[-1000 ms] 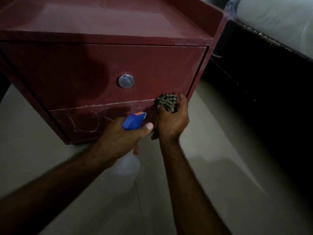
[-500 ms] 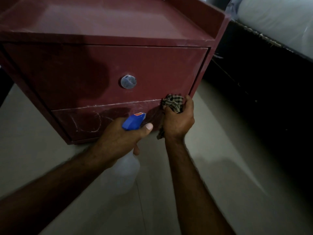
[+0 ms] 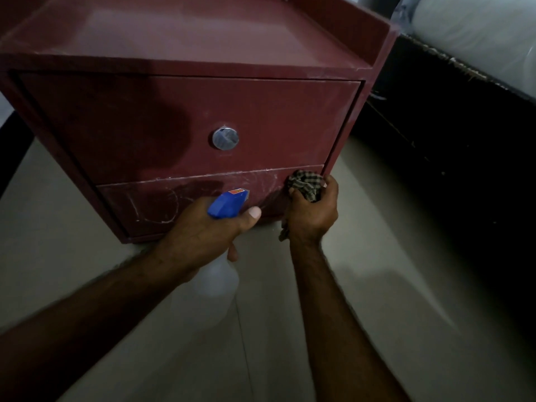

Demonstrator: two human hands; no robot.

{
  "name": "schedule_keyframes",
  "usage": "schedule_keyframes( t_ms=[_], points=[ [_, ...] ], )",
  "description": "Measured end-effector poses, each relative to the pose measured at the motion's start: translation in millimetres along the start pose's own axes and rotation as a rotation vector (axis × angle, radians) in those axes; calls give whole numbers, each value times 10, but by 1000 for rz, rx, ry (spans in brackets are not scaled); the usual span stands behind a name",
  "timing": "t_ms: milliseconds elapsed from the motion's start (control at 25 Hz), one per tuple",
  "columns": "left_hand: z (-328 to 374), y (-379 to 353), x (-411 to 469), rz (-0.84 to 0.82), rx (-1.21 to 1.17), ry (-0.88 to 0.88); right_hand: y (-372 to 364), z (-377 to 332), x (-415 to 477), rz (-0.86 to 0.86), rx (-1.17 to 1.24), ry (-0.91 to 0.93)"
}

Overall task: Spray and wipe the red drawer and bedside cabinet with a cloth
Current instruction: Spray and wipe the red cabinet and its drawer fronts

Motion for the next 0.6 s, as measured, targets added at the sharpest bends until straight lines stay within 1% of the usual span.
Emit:
schedule_keyframes(
  t_ms=[80,280,360,480,520,600],
  points=[
    [-13,6,1,4,12,1,-22,11,-48,8,-3,-6],
    [-8,-40,-9,-1,-14,-6,-107,40,-172,-120,-30,49],
    [11,-45,-17,-8,-16,-10,-30,93,-85,-80,-14,34],
    [18,-10,-22,-13,2,-19,78,176,11,38,8,-63],
    [14,3,-21,-13,6,-17,67,181,-17,38,6,-65],
    [9,7,-14,-6,8,-11,-16,161,-147,-44,-22,-1]
  ],
)
Point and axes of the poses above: each hand's wrist, its own x-axis towards the middle knuckle, its own y-axis out of the back of the hand, z = x × y, the point moved 4 cm from there along x, towards the middle knuckle, and after that the axes turned 3 degrees about x, right-handed, at the moved point
